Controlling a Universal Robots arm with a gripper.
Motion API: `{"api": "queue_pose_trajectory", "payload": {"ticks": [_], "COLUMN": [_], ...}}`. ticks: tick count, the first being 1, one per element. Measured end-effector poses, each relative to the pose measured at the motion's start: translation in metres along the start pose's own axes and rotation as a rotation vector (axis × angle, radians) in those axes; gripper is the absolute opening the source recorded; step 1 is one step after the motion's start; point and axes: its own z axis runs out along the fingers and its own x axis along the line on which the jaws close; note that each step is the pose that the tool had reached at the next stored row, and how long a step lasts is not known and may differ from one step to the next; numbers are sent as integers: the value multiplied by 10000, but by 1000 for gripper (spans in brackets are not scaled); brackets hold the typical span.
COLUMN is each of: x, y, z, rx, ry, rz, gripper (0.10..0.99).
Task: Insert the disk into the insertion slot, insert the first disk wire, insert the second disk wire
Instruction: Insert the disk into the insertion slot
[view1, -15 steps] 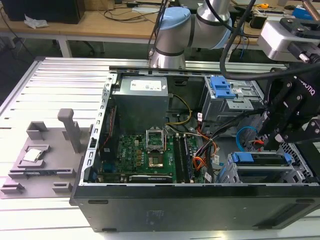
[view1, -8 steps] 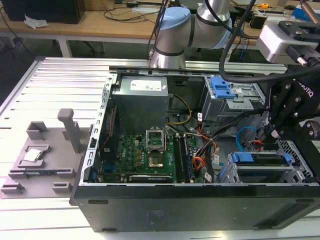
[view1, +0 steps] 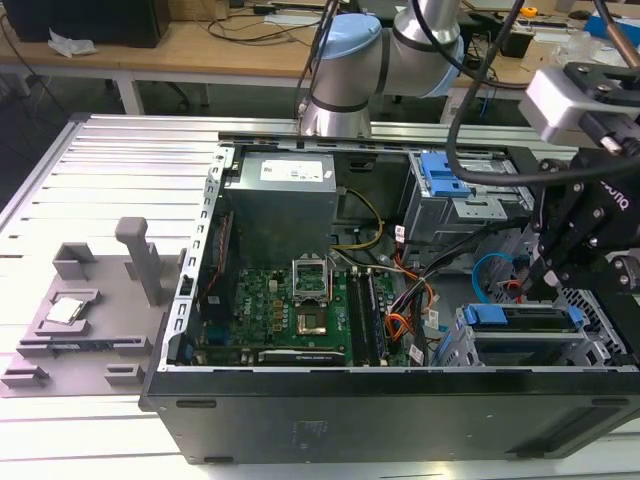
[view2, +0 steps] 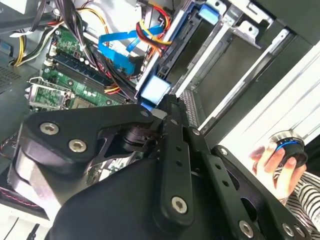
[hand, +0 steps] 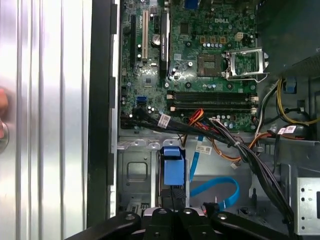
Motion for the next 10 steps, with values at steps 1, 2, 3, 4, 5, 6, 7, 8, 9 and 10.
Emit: {"api": "queue_pose_trajectory", "payload": {"ticks": [1,2,3,4,5,6,7,8,9,10], "x": [0,0,-1,-2,-2,-1,-2,-2,-2,-2], "y": [-27,-60,-100,-138,-139,-139,-140,-140,-140,-140], "z": [2,3,6,11,10,10,10,10,10,10], "rx": [-14,-30,-54,-81,-81,-81,-82,-81,-82,-82], "ry": [0,0,0,-2,0,1,1,1,1,1], "rz": [-1,0,1,0,1,2,1,1,1,1], "gripper": [106,106,106,106,106,106,106,106,106,106]}}
